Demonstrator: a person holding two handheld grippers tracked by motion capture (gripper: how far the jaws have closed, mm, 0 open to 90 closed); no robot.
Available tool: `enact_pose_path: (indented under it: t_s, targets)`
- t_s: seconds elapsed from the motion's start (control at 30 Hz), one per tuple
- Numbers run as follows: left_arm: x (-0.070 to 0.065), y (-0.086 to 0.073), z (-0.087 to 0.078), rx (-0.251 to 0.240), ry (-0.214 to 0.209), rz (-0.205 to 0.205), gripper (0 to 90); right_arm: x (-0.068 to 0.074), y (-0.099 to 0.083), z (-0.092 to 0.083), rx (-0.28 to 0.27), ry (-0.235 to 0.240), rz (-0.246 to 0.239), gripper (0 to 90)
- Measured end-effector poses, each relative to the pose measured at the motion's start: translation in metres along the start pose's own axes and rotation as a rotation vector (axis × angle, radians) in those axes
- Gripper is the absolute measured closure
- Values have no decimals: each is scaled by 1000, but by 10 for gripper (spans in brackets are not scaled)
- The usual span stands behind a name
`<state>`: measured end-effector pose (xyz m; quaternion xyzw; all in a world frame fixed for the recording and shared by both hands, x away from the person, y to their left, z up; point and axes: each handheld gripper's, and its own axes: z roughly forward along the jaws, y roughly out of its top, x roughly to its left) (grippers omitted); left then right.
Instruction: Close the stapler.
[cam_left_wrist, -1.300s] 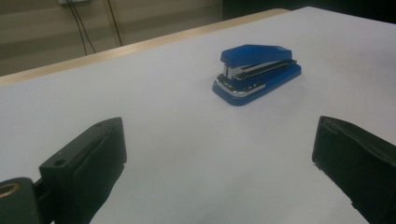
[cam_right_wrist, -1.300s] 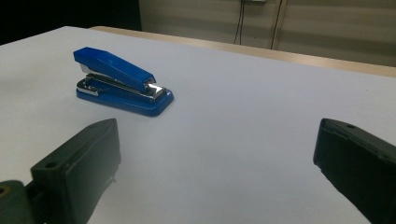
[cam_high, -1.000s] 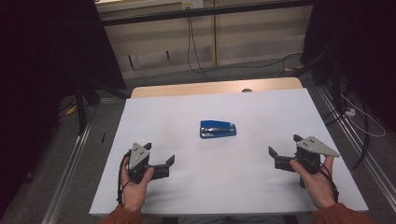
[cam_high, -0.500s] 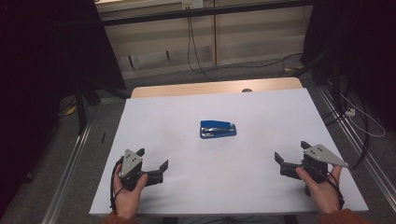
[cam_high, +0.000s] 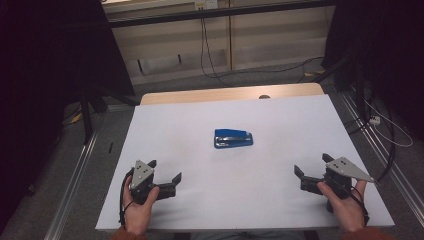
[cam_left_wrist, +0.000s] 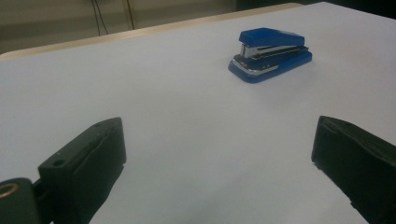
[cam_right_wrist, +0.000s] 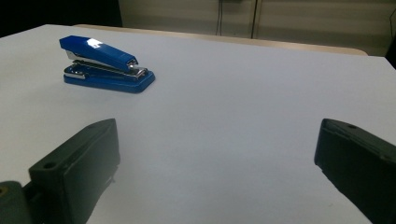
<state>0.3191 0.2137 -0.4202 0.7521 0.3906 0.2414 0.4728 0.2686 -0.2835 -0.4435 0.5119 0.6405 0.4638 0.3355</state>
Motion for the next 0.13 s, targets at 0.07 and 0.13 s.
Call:
enact_pose_path:
  t_s: [0.07, 0.13]
  targets:
    - [1, -1, 0, 4, -6, -6, 33, 1, 0, 1, 0, 6, -6, 2]
    - [2, -1, 1, 7, -6, -11, 33, 2, 0, 1, 2, 9, -16, 2]
